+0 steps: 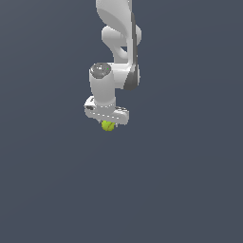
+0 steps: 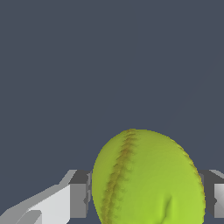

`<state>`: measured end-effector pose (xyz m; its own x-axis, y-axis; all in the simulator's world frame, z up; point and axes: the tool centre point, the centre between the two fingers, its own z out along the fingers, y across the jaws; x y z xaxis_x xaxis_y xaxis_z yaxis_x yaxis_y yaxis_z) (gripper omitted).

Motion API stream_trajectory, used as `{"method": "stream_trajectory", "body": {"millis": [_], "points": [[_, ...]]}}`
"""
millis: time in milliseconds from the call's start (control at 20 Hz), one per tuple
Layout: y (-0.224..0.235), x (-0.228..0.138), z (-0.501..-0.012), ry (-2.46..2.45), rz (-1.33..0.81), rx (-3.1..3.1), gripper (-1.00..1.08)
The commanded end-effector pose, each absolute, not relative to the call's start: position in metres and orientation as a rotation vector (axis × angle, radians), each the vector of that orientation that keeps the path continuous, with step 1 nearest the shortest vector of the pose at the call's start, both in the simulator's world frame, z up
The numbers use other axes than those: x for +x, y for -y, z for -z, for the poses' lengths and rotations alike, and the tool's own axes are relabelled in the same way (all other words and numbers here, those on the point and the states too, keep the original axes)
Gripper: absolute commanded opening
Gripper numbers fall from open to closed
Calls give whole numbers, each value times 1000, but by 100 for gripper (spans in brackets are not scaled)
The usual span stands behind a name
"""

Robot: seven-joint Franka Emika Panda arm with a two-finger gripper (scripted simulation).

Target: Pick up the object and move it to a goal position.

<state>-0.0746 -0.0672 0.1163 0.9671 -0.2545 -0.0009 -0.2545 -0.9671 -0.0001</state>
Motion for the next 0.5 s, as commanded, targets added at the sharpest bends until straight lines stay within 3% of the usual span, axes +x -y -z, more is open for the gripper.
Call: {"method": "stream_trajectory", "body": {"millis": [0,450], "points": [[77,-67,-139,-403,1,-3115,-100],[114,-38,-223,-404,1,-3115,-100]]}}
